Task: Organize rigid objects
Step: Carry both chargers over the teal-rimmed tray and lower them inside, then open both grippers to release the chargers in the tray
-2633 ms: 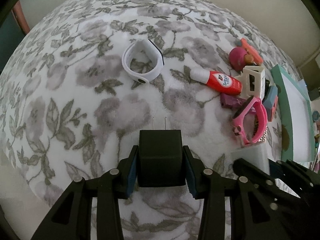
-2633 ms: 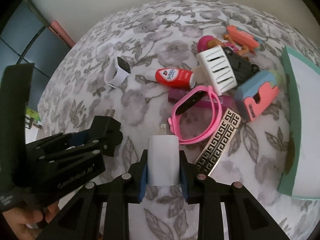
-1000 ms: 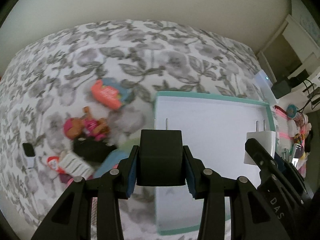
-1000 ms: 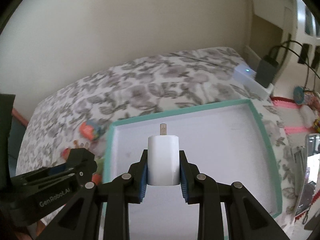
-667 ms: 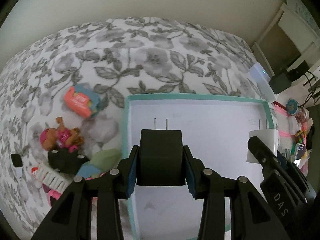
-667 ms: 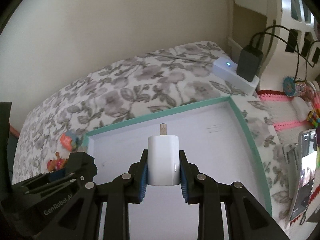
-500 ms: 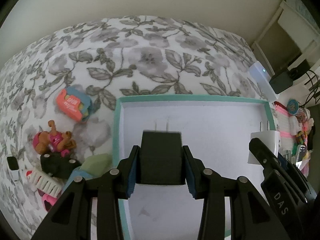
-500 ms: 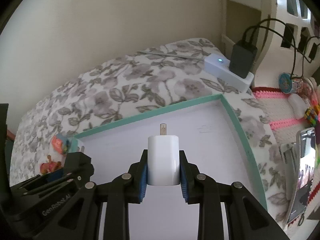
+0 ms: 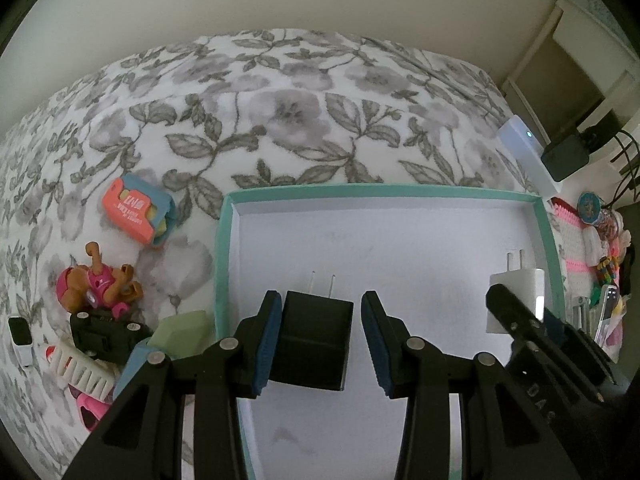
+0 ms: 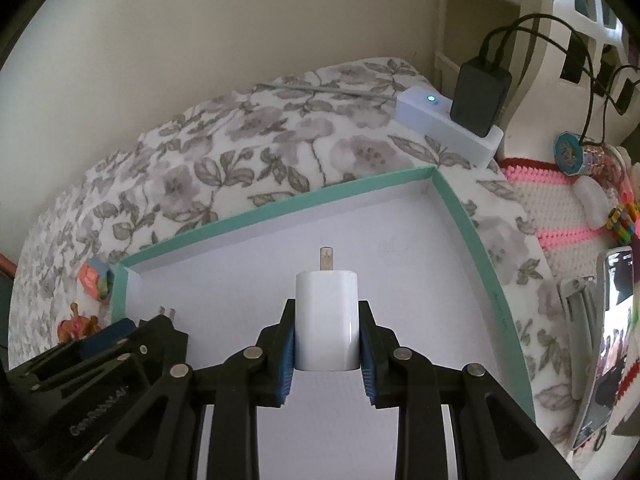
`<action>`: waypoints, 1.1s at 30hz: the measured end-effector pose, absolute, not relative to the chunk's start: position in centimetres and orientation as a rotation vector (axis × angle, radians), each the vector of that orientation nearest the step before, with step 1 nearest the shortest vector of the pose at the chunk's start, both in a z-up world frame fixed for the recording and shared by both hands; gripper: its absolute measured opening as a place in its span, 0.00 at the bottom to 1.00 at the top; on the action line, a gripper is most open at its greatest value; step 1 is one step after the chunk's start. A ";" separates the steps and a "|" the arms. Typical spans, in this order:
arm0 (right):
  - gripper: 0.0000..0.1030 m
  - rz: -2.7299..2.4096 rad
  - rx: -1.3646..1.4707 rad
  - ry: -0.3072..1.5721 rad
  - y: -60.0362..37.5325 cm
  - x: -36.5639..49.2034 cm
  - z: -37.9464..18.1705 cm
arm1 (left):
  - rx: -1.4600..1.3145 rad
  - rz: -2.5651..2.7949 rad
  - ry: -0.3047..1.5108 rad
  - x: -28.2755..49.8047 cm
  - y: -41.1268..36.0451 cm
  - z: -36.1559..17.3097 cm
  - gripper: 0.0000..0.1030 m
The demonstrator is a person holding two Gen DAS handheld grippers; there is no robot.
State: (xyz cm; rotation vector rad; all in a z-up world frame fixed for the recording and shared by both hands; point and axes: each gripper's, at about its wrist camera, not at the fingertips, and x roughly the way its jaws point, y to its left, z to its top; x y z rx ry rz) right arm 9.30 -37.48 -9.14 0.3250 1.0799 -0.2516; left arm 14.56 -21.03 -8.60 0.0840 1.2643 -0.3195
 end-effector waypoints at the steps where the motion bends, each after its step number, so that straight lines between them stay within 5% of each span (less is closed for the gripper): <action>1: 0.28 -0.252 0.322 1.085 -37.4 9.3 -9.3 | 0.079 -0.319 1.267 14.5 -20.9 -8.6 0.42; 20: 0.29 -0.252 0.270 1.125 -36.5 9.4 -9.8 | 0.055 -0.290 1.234 14.2 -19.5 -7.4 0.42; 25: 0.53 -0.258 0.240 1.087 -36.3 9.4 -8.5 | 0.048 -0.280 1.218 14.3 -19.1 -7.1 0.44; 31: 0.59 -0.271 0.214 1.068 -36.2 9.4 -7.5 | 0.040 -0.252 1.187 14.4 -18.5 -6.5 0.55; 33: 0.64 -0.272 0.212 1.059 -36.3 9.4 -7.3 | 0.040 -0.233 1.175 14.5 -18.2 -6.5 0.75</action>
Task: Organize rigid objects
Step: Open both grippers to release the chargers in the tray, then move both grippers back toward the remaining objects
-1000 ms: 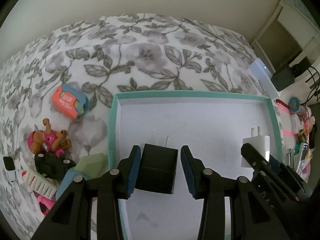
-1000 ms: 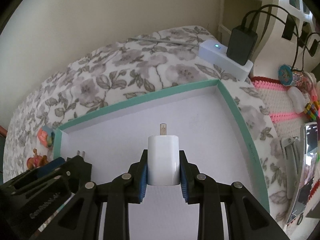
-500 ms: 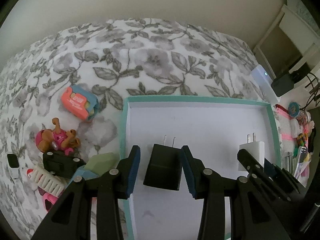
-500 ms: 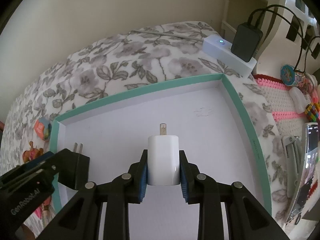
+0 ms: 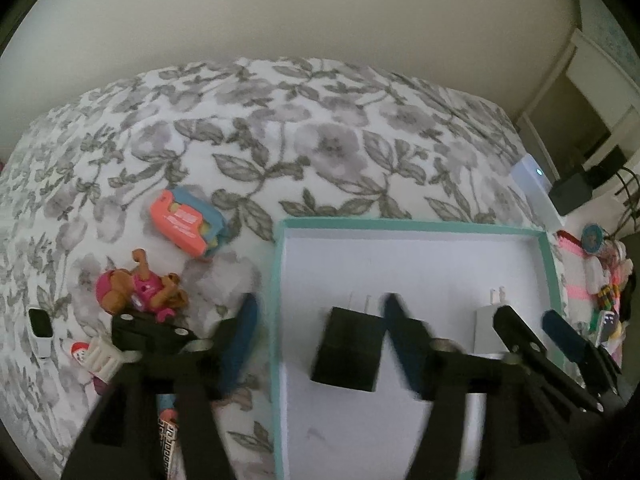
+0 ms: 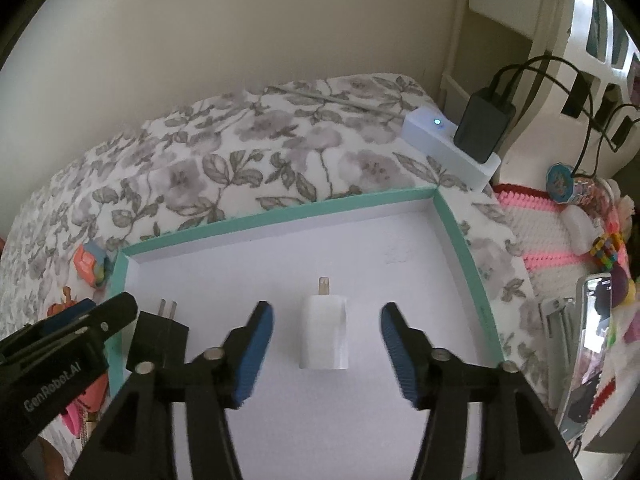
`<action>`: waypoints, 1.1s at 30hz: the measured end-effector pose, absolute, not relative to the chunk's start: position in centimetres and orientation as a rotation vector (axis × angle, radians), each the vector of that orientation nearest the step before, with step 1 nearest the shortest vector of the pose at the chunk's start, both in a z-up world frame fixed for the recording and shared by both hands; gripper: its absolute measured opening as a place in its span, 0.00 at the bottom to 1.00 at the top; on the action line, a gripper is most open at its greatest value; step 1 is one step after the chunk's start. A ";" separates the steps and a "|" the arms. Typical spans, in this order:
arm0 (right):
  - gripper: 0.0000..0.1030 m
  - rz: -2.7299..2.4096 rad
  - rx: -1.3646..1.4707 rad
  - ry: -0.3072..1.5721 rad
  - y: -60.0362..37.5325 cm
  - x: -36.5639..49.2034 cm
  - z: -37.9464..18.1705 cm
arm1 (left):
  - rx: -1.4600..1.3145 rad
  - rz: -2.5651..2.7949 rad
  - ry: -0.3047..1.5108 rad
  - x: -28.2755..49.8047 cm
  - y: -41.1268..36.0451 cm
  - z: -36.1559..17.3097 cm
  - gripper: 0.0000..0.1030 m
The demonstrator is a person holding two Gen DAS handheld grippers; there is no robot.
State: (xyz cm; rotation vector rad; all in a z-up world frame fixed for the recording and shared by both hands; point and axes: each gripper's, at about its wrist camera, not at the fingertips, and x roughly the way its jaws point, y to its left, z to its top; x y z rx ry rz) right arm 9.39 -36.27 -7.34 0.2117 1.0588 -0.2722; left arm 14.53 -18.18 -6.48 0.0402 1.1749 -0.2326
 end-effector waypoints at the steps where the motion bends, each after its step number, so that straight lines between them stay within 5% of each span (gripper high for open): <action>1: 0.68 -0.273 0.209 1.057 -36.3 9.4 -7.3 | 0.039 -0.221 1.166 14.6 -18.0 -6.4 0.75; 5: 0.80 -0.274 0.196 1.054 -36.1 9.4 -7.4 | 0.045 -0.178 1.148 14.9 -17.2 -6.5 0.87; 12: 1.00 -0.271 0.176 1.040 -35.8 9.4 -7.3 | 0.067 -0.137 1.092 15.2 -16.3 -6.3 0.89; 15: 1.00 -0.267 0.175 1.037 -35.8 9.3 -7.4 | 0.085 -0.122 1.055 15.1 -16.0 -6.1 0.96; 33: 1.00 -0.229 0.165 0.974 -33.6 7.8 -4.9 | 0.025 -0.101 0.899 12.8 -11.9 -1.9 0.96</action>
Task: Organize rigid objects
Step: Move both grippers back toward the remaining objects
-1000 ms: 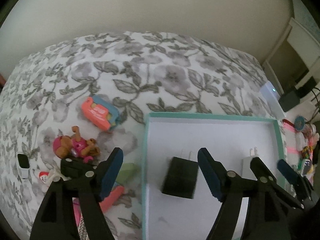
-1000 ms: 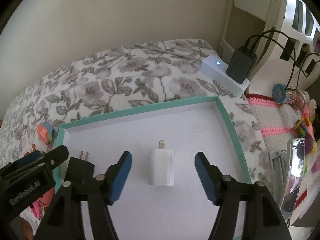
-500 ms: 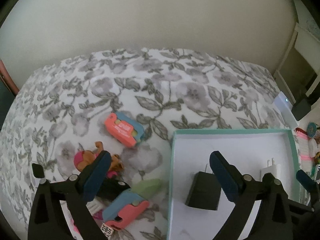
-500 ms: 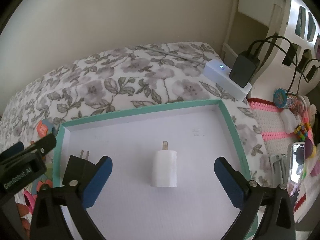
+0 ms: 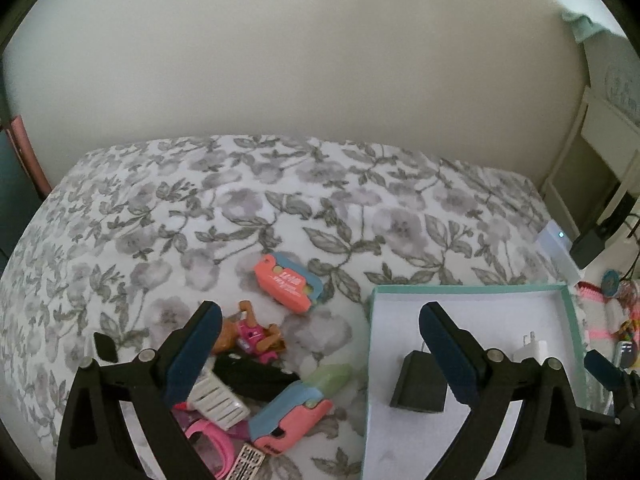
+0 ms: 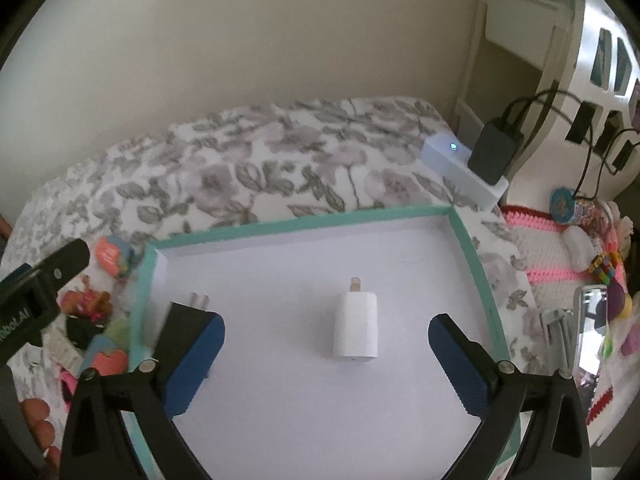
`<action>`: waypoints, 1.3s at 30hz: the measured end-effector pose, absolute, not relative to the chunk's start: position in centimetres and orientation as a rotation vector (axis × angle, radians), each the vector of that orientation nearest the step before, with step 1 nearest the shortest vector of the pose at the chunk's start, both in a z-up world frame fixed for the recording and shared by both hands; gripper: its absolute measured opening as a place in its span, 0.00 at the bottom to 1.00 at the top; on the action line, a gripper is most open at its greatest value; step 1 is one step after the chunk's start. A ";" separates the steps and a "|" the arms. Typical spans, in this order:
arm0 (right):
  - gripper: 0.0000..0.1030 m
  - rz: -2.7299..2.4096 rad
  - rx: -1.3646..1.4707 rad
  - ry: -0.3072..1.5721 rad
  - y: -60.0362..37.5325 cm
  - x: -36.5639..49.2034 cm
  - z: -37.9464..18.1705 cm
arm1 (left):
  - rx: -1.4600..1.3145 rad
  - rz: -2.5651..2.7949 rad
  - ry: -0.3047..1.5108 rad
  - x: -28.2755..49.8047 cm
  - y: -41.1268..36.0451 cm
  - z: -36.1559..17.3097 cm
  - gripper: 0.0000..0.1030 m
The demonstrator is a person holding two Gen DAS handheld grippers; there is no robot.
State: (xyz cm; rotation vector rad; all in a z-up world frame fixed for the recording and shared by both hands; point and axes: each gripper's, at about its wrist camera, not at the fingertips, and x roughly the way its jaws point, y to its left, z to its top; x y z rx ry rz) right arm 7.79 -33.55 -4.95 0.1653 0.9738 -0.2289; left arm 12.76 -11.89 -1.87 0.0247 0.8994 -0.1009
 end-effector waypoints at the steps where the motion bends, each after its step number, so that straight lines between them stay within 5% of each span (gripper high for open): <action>1: 1.00 -0.223 0.167 0.962 -33.3 7.6 -4.5 | 0.012 -0.102 0.899 12.5 -11.4 -1.6 0.96; 18: 1.00 -0.041 0.110 0.945 -25.1 4.7 -1.9 | -0.009 0.004 0.972 9.0 -3.0 -1.1 0.96; 39: 1.00 0.217 -0.018 1.150 -12.9 4.7 -8.3 | -0.126 0.157 1.256 8.5 5.2 -7.4 0.96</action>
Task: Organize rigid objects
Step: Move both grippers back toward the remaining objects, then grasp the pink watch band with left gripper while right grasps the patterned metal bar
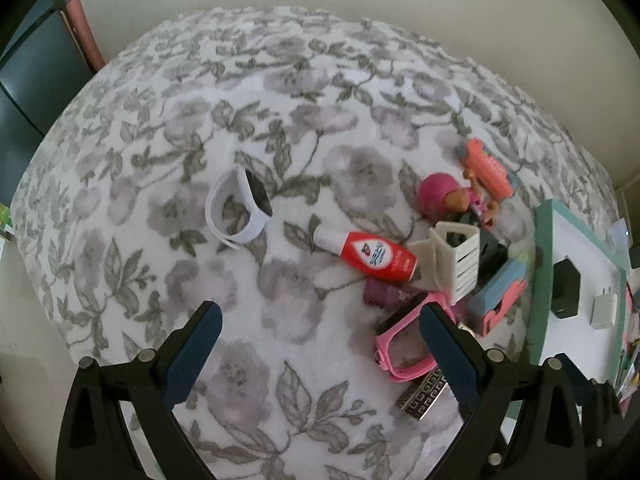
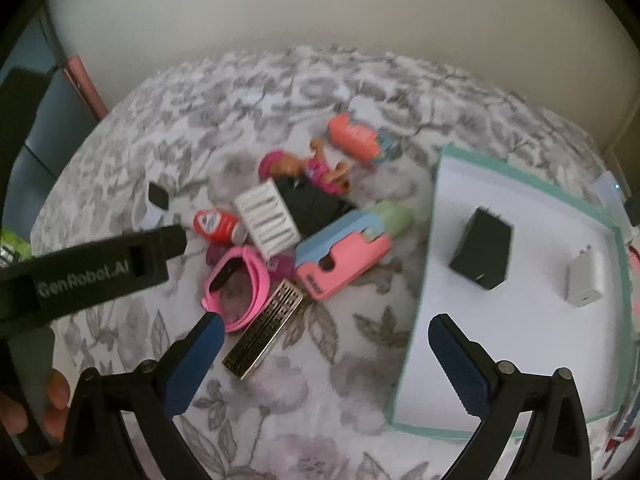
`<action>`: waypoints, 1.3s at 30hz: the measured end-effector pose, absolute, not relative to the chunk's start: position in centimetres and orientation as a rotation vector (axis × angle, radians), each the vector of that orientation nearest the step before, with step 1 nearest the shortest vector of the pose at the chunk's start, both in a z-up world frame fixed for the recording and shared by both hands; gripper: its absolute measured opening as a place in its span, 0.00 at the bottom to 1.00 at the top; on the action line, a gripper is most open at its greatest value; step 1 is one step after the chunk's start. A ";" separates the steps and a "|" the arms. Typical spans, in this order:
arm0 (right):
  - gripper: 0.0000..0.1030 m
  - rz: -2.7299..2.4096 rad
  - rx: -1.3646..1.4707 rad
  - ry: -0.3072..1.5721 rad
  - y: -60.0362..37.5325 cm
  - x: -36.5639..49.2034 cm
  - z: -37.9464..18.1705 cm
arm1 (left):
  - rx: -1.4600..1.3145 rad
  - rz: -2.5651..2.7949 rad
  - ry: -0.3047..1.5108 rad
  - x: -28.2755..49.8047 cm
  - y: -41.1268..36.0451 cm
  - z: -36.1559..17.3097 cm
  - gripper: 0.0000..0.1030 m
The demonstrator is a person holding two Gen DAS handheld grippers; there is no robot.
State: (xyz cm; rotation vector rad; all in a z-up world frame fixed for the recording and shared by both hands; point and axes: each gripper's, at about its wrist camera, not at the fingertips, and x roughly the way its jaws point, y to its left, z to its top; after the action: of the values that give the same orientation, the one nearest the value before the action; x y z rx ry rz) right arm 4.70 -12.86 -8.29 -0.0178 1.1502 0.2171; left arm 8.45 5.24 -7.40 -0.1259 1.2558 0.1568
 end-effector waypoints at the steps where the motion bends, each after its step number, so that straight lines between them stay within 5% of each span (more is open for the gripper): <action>1: 1.00 0.218 -0.022 1.161 -12.7 4.7 -8.7 | -0.123 0.156 1.273 8.6 5.2 -7.9 0.96; 20: 1.00 0.253 -0.063 1.236 -11.3 5.1 -11.3 | -0.046 0.060 1.373 10.6 2.3 -12.2 0.89; 23: 1.00 0.252 -0.074 1.234 -11.0 5.2 -11.5 | -0.029 0.032 1.387 10.9 1.5 -13.1 0.70; 28: 1.00 0.251 -0.089 1.233 -10.6 5.3 -11.6 | -0.001 0.000 1.376 11.2 0.4 -13.4 0.60; 39: 1.00 0.246 -0.104 1.229 -10.4 5.4 -11.7 | -0.026 -0.045 1.368 11.4 0.2 -13.0 0.13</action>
State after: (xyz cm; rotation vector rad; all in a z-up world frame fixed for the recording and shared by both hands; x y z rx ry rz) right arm 5.41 -10.36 -11.72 -0.1044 1.2288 0.2462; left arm 11.36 0.21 -12.95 -0.0261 1.3679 -0.0445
